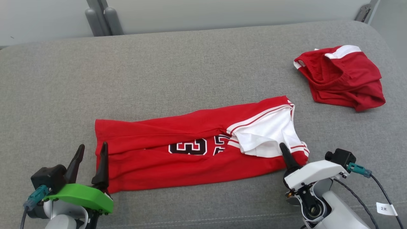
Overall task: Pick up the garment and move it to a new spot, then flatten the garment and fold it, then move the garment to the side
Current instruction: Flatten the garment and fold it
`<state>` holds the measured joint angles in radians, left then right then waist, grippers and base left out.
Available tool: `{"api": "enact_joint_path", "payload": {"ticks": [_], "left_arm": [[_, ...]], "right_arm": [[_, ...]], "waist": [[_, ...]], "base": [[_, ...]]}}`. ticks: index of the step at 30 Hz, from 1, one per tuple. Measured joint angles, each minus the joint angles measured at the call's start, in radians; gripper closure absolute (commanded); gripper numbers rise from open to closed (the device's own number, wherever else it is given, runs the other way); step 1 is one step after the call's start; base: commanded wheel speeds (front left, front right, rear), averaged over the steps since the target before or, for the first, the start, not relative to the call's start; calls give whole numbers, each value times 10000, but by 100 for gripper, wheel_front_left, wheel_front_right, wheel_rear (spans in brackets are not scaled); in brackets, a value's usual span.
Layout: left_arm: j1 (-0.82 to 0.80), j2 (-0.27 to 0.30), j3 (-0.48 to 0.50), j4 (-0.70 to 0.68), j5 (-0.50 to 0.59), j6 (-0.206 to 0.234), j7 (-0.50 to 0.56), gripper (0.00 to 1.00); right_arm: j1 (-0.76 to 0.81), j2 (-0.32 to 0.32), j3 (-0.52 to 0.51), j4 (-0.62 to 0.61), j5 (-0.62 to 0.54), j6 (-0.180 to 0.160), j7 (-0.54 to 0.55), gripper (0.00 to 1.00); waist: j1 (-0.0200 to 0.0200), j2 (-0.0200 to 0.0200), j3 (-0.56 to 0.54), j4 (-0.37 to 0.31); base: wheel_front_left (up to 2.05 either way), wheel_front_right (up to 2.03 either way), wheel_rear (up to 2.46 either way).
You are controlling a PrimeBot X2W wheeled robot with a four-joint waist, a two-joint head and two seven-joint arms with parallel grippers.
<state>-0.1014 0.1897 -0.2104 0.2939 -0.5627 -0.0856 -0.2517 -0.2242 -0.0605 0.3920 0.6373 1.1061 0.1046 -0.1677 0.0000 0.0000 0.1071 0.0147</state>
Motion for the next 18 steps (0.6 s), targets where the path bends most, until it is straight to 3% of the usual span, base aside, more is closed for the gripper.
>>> {"api": "enact_joint_path", "payload": {"ticks": [8,18], "left_arm": [[-10,-123,-88,25,132,-27,0,0],[-21,-178,-52,63,219,-33,0,0]], "right_arm": [[-204,-146,282,-109,-769,12,-451,100],[-870,-654,930,-268,-2057,90,-606,100]], "waist": [[0,0,-65,133],[0,0,-214,796]], "base": [[0,0,0],[0,0,0]]}}
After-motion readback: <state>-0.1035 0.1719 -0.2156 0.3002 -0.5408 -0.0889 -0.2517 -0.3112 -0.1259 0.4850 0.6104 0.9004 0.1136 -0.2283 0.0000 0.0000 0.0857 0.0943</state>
